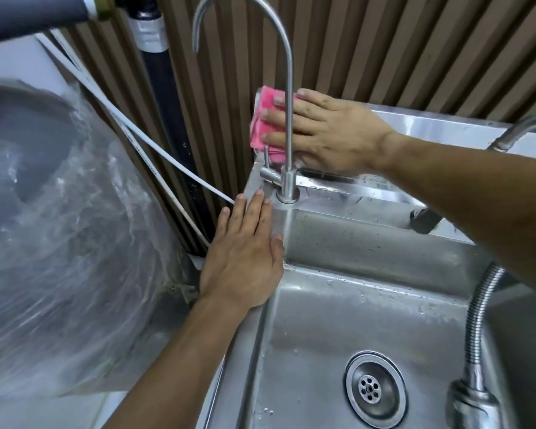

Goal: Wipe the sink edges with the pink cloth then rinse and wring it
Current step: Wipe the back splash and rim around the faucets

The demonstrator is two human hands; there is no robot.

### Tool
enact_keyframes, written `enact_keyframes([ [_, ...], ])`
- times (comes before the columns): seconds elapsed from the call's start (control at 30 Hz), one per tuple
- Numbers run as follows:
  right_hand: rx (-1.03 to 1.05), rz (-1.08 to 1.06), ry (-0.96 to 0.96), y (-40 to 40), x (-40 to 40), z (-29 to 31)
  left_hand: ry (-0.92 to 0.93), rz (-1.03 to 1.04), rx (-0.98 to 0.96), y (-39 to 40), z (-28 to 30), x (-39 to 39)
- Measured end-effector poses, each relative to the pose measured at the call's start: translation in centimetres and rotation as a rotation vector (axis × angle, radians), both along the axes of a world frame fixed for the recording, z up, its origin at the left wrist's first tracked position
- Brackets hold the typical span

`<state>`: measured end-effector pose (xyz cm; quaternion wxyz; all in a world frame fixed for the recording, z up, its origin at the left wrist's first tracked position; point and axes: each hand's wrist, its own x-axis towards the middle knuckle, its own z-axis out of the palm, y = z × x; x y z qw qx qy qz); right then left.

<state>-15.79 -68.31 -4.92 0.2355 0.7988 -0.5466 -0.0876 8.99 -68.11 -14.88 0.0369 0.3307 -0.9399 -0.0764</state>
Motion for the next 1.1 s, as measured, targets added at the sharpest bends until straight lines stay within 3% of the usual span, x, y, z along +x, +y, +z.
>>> enact_keyframes([
  [0.17,-0.187,-0.153,-0.114,-1.9,2.5,-2.3,0.000,-0.002,-0.007,-0.2,0.0,0.1],
  [0.3,-0.440,-0.341,-0.206,3.2,0.3,-5.0,0.009,-0.013,-0.008,-0.4,0.0,0.1],
  [0.4,-0.509,-0.454,-0.229,4.0,0.9,-5.8,-0.005,0.004,-0.020,0.1,0.2,0.0],
  [0.67,-0.285,-0.072,0.139,-1.4,1.0,-3.9,-0.016,0.017,-0.026,-0.1,0.0,-0.2],
  [0.93,-0.027,-0.120,0.545,3.8,-1.7,-5.9,-0.012,0.026,-0.010,0.2,0.2,0.0],
  [1.0,-0.045,-0.107,0.525,2.0,-0.6,-5.0,0.001,0.028,0.002,0.2,0.2,-0.1],
  [1.1,-0.176,-0.191,0.292,2.0,0.4,-5.5,0.007,0.024,0.016,-0.1,0.2,-0.1],
])
